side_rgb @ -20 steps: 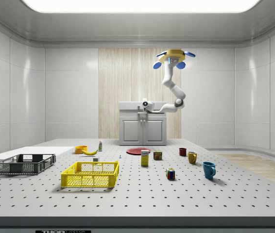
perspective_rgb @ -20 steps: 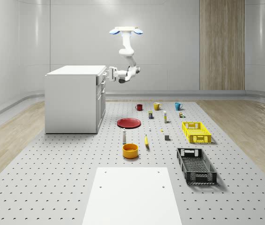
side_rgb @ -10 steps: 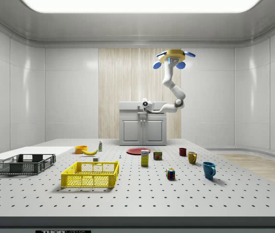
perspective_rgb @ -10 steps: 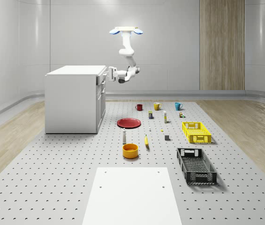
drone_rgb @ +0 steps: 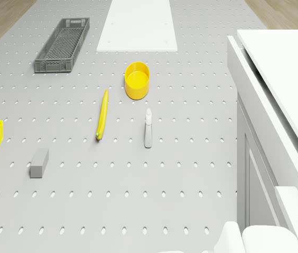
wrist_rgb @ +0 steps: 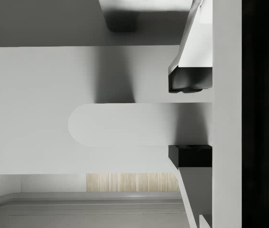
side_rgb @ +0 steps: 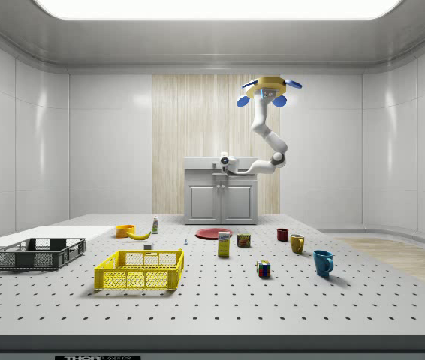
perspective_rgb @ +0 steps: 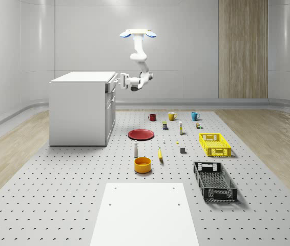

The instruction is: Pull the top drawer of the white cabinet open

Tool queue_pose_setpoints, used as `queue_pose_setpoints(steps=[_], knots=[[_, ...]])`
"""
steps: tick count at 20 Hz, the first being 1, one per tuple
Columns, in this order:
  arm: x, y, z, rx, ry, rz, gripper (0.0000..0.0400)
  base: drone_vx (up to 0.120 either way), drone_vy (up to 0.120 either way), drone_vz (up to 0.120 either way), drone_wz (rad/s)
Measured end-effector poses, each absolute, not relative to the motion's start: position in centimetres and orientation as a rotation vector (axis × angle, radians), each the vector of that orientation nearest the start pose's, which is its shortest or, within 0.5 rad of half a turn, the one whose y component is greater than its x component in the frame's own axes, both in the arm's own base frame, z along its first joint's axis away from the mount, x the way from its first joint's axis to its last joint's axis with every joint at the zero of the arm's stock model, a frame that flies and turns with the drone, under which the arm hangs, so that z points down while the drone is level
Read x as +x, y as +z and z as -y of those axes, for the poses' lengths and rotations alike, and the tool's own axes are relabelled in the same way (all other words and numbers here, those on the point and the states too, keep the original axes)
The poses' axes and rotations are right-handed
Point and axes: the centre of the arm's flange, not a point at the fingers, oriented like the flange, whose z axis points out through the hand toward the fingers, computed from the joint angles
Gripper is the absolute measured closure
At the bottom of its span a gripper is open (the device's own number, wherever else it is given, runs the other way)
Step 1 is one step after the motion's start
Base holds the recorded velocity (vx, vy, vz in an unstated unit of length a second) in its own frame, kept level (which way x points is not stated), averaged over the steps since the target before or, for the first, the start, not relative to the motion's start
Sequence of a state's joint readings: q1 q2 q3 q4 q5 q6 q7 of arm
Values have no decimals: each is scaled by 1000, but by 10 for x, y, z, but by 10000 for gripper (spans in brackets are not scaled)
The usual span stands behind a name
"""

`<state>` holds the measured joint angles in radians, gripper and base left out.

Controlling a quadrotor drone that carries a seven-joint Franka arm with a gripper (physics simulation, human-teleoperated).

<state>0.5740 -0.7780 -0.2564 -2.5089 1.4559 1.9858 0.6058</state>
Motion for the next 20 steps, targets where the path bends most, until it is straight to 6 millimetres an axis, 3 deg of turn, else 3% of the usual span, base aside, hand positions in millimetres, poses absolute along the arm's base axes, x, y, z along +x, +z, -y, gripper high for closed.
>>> queue_pose_setpoints(steps=[9, 20], knots=[[324, 608, -122, -1486, 616, -616, 281, 0, 0, 0, 0], [324, 608, -75, -1485, 613, -613, 288, 0, 0, 0, 0]])
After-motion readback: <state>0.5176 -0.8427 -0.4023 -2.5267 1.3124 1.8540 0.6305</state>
